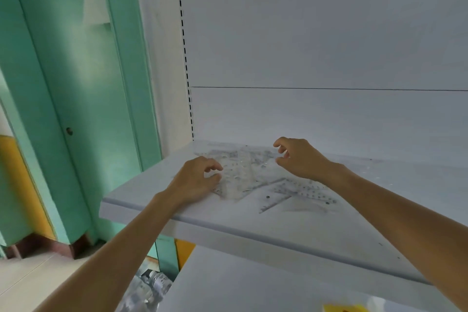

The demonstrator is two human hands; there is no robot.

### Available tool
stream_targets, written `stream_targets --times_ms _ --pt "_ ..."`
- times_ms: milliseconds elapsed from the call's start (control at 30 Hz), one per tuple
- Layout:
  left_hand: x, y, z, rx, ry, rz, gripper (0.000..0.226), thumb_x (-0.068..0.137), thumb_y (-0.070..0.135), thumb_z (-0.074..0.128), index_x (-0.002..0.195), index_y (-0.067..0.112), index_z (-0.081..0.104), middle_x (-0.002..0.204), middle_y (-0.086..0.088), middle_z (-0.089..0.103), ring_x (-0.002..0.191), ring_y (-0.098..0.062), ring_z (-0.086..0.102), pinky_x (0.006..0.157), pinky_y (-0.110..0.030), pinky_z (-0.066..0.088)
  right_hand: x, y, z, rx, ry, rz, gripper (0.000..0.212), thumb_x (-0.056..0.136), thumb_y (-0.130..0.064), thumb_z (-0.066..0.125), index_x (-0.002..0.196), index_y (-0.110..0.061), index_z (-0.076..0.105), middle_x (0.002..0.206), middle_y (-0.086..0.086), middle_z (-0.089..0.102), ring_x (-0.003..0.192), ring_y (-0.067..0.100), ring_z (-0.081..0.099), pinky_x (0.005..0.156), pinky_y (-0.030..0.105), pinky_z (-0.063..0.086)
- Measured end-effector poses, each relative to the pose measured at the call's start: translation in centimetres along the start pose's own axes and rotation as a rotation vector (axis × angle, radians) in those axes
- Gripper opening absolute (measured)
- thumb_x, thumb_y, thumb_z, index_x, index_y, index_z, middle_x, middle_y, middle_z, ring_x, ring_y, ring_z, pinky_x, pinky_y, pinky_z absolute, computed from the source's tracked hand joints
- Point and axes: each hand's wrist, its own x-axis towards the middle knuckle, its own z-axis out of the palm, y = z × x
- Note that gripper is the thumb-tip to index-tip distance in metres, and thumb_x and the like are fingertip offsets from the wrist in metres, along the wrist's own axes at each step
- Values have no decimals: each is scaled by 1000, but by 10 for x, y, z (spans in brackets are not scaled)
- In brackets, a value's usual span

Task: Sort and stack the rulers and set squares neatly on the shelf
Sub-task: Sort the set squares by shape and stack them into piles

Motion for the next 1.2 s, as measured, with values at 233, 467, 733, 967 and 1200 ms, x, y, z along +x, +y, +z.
stream_targets --times_ms 233,467,733,967,1200 --pt "14 -22 -9 135 -34 -52 29 82 42 62 107 26 65 124 1 58 115 -18 51 98 -33 38 28 -25 26 34 -56 -2 36 93 -18 49 128 -11 47 119 11 56 101 23 57 86 29 46" --pt "16 -32 -5 186 -27 -119 50 86 49 54 129 22 52 131 -6 54 118 -24 49 99 -37 39 40 -42 59 -197 -25 108 53 85 -55 50 57 -13 37 73 3 39 65 20 44 57 29 36" --pt "15 -33 -5 211 99 -34 30 92 35 49 94 14 70 104 -7 65 104 -27 53 86 -33 38 39 -35 58 69 1 242 35 77 -25 61 56 -16 33 53 -2 34 47 14 32 45 24 24" --pt "22 -2 -9 142 -93 -165 58 76 70 48 97 17 62 94 7 59 94 -17 59 80 -32 46 30 -35 61 76 149 229 5 82 -6 45 82 -7 50 80 7 53 69 21 48 54 28 35" --pt "31 11 1 33 -158 -258 37 83 32 66 67 24 33 86 -2 54 89 -21 53 69 -26 42 21 -39 53 -149 340 81 12 86 1 36 86 -10 35 71 3 42 56 18 39 47 27 23"
